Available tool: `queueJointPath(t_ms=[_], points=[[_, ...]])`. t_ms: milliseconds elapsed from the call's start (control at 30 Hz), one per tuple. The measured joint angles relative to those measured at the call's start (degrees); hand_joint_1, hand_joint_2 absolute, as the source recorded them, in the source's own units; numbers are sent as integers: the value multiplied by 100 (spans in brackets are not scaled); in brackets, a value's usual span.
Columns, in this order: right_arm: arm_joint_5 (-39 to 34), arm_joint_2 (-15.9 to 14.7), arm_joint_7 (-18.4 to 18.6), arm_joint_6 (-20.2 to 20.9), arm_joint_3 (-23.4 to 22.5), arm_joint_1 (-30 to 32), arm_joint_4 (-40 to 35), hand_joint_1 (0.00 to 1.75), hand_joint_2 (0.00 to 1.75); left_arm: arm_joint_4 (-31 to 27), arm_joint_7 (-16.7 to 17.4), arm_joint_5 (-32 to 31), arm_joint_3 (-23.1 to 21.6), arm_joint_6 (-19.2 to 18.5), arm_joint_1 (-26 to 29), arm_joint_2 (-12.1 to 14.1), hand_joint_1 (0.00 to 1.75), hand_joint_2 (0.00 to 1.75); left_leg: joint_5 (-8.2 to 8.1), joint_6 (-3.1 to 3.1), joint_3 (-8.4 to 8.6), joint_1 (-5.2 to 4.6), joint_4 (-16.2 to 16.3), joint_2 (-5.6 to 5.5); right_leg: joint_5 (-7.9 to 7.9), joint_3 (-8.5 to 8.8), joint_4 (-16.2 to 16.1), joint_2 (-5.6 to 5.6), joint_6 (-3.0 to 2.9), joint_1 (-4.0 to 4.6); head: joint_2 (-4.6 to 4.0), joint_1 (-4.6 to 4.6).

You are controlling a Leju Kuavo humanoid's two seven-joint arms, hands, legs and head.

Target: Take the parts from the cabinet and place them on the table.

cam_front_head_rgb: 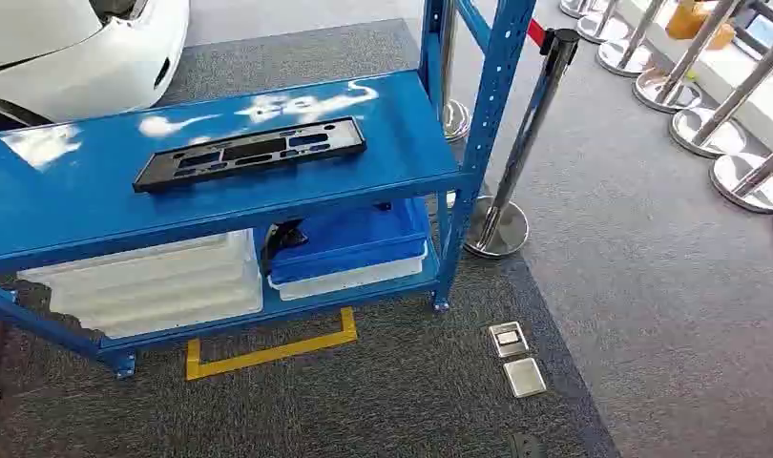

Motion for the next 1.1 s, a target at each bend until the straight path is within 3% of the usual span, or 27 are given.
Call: queueJointPath(t_ms=[67,100,167,200,267,300,333,400,500,667,767,1033,1100], points=[[-2,-4,-2,0,28,-4,7,0,175,7,0,0,-24,0,-1,0,0,175,0,0,0,0,0,0,0,0,0,0,0,0,0,0],[-2,-7,-2,0,48,-6,11,0,0,9,0,0,-39,0,-2,0,0,0,0,0,0,0,0,0,0,0,0,0,0,0,0,0],[21,-13,-30,-32,66,-14,18,0,0,22,13,-8,-74,32,-1,0,0,0,0,0,-4,0,-1,0,0,4,1,0,0,0,0,0],[235,-31,-233,-239,92,-113,20,0,0,42,211,-125,-94,248,2,7,0,0,2,2,-20,-4,-4,-3,3,16,10,-7,2,2,0,4],[1262,-67,-552,-645,358,-795,-78,0,0,103,1215,-452,-234,937,-53,113,0,0,19,-10,-51,-7,-4,39,44,-43,27,41,-15,11,0,35],[1924,-116,-340,-555,543,-1424,-153,0,0,118,1722,-509,-304,1054,-79,182,0,0,35,-13,-58,-7,0,126,76,-100,27,127,-14,9,0,20],[2473,-160,-70,-477,688,-1980,-194,0,0,135,1978,-560,-343,1069,-114,257,0,0,48,-6,-58,-6,3,159,89,-119,25,160,-10,-5,0,-17],[3026,-221,98,-461,743,-2724,-280,0,0,155,2009,-619,-440,1097,-161,352,0,0,64,7,-38,4,7,116,80,-83,16,105,-2,5,0,-41],[3539,-264,74,-514,811,-3065,-446,0,0,179,2031,-634,-571,1163,-156,455,0,0,83,5,-39,7,8,10,74,-50,20,2,-5,7,0,-28],[4329,-229,-158,-577,872,-3179,-725,0,0,195,2030,-802,-761,1159,-154,496,0,0,84,4,-82,0,5,2,76,-75,31,0,-5,9,0,-4],[4989,-70,242,-459,905,-3647,-937,0,0,195,1980,-857,-859,1158,-174,520,0,0,84,4,-72,1,6,26,80,-81,27,28,-5,7,0,-7],[5013,-65,249,-452,905,-3669,-947,0,0,195,1978,-859,-859,1158,-176,522,0,0,84,4,-72,1,6,25,80,-81,27,27,-5,7,0,-9],[5394,65,343,-280,903,-3891,-1086,0,0,195,1974,-859,-920,1158,-183,536,0,0,86,1,-72,3,7,4,78,-75,25,3,-6,9,0,-4]])
